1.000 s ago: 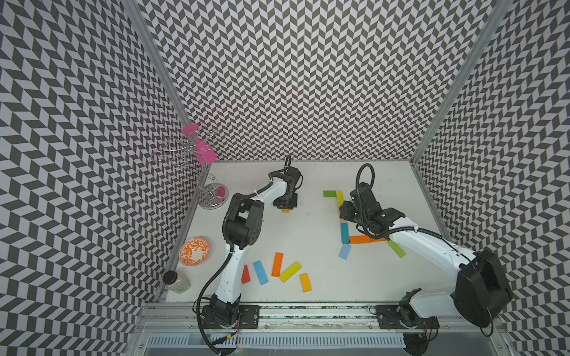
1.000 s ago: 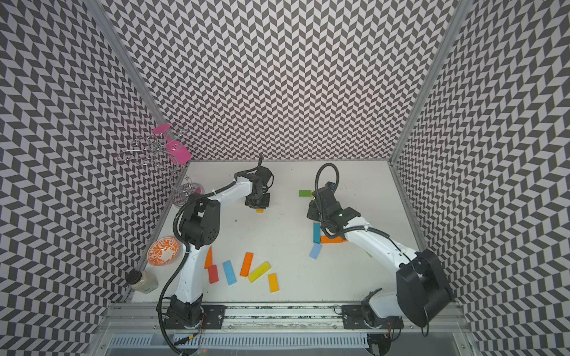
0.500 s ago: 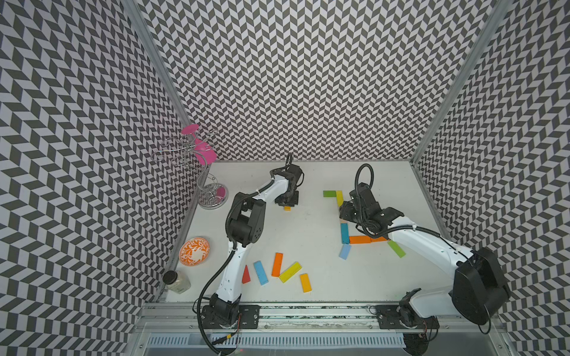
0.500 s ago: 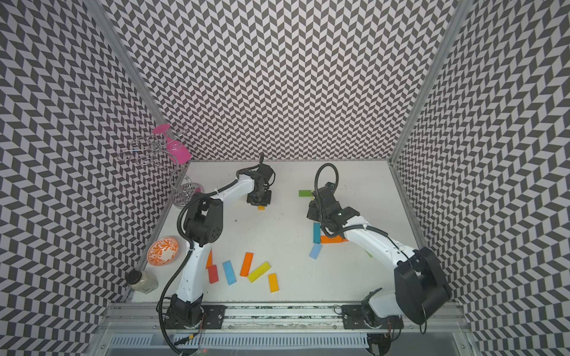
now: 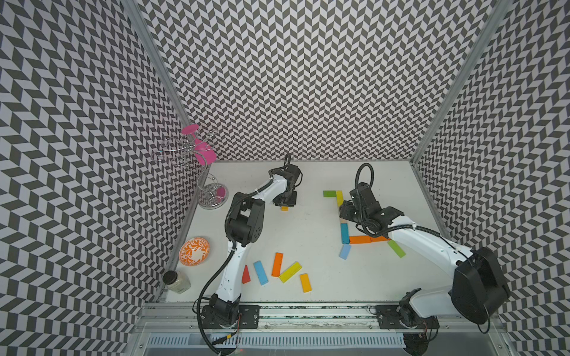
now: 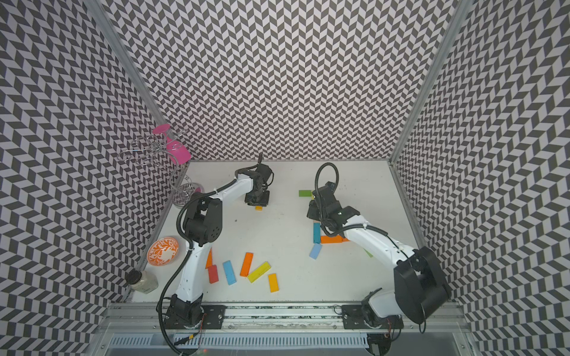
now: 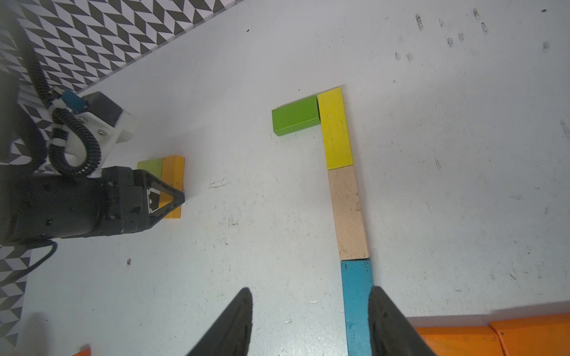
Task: Assemble a giraffe with building blocks
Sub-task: Adjust the building block at the center of the board.
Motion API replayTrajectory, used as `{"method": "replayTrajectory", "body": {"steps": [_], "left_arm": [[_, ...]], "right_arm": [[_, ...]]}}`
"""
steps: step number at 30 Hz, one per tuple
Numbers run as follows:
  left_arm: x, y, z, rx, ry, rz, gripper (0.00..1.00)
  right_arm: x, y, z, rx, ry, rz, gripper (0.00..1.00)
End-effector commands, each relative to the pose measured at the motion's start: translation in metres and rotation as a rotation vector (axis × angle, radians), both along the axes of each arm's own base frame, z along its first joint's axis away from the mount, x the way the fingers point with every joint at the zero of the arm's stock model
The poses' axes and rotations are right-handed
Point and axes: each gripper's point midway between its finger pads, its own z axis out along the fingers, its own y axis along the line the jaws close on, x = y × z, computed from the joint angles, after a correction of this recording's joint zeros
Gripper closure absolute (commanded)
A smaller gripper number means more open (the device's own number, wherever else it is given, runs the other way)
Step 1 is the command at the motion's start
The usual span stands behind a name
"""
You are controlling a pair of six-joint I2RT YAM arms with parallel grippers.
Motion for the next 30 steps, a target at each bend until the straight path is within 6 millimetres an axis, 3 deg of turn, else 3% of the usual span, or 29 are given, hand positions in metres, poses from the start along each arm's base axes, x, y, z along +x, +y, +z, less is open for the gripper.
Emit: {"method": "replayTrajectory", "body": {"steps": [1, 9, 14, 17, 21, 26, 30], "left_arm": [[-0.006, 0.01, -0.007, 0.037, 0.035, 0.007, 0.47], [-0.003, 0.006, 0.02, 0.015, -0.015, 0.006, 0.35], [-0.007, 0.002, 0.073, -0.036, -0.108, 0.006, 0.27], [-0.022, 0.007, 0.107, -0.057, -0.165, 0.008, 0.24], [-0.066, 0.025, 0.127, -0.081, -0.193, 0.008, 0.21], [-0.143, 0.029, 0.111, -0.131, -0.135, -0.035, 0.2], [-0.205, 0.014, 0.087, -0.21, -0.069, -0.056, 0.21]], "right_arm": [[0.009, 0.002, 0.009, 0.011, -0.027, -0.004, 0.41], [0.008, 0.003, 0.007, 0.007, -0.016, 0.001, 0.41], [0.006, 0.004, 0.011, 0.013, -0.014, 0.01, 0.42], [0.003, 0.006, 0.014, 0.028, -0.012, 0.015, 0.42], [-0.007, 0.007, 0.019, 0.04, -0.014, 0.013, 0.42], [-0.024, 0.016, 0.021, 0.051, -0.014, 0.021, 0.43], [-0.041, 0.027, 0.02, 0.048, -0.002, 0.035, 0.43]]}}
